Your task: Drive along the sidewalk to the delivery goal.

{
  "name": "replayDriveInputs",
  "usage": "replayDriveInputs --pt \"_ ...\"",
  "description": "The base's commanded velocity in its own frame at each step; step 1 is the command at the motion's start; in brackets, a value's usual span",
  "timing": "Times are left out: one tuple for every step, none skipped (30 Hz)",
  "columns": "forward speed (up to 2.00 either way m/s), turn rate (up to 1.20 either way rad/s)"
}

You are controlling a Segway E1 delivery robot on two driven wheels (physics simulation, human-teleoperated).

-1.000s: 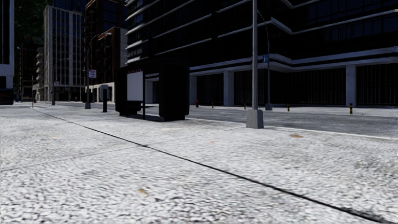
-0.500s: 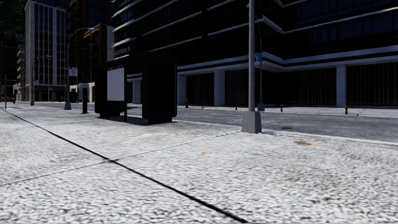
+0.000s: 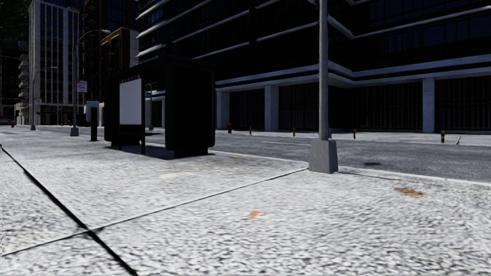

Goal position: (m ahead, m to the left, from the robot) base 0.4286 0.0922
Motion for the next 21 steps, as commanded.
replayDriveInputs --pt "1.71 0.00" --pt "1.79 0.00" --pt "1.82 0.00" --pt "1.82 0.00" --pt "1.83 0.00" --pt "1.83 0.00" --pt "1.83 0.00" --pt "1.83 0.00" --pt "1.83 0.00" --pt "1.83 0.00" --pt "1.72 0.00" --pt "0.84 0.00" --pt "0.00 0.00" --pt "0.00 0.00" --pt "0.00 0.00" --pt "0.00 0.00" --pt "0.00 0.00" --pt "0.00 0.00" --pt "0.00 0.00" --pt "0.00 0.00" --pt "0.00 0.00"
